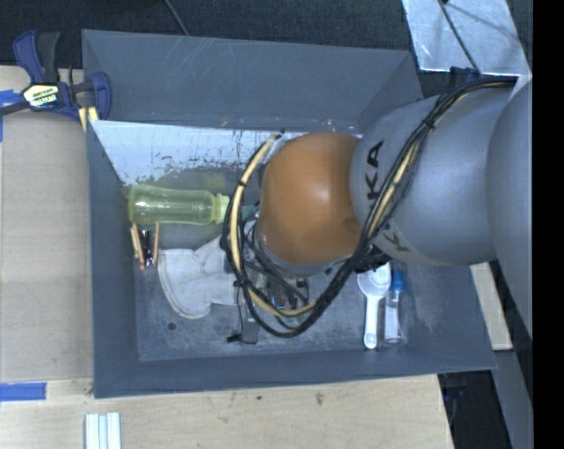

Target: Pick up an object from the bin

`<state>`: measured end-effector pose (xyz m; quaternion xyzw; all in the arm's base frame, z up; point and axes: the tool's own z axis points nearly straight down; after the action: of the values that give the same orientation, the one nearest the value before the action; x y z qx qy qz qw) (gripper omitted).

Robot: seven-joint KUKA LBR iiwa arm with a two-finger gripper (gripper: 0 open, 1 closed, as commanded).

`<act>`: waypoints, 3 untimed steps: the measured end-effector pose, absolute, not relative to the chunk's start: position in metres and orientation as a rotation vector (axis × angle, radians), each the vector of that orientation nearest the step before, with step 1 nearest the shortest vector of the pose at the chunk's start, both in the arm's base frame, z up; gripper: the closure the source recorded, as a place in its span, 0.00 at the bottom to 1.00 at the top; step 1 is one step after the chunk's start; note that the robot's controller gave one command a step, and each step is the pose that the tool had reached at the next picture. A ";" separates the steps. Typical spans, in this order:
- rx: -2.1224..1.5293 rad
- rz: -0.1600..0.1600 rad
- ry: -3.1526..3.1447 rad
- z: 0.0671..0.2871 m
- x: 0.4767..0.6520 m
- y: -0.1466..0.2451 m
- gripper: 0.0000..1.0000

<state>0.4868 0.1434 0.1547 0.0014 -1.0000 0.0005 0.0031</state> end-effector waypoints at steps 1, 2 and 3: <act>0.000 -0.001 -3.144 0.159 0.489 0.143 0.00; 0.097 -0.003 -3.149 0.099 0.568 0.137 0.00; 0.201 0.000 -3.135 0.069 0.579 0.131 0.00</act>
Offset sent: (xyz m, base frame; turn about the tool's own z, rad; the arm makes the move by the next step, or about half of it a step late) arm 0.1098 -0.0097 -0.0847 -0.0814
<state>0.5789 0.1308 0.0688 0.0640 -0.9980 0.0001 -0.0001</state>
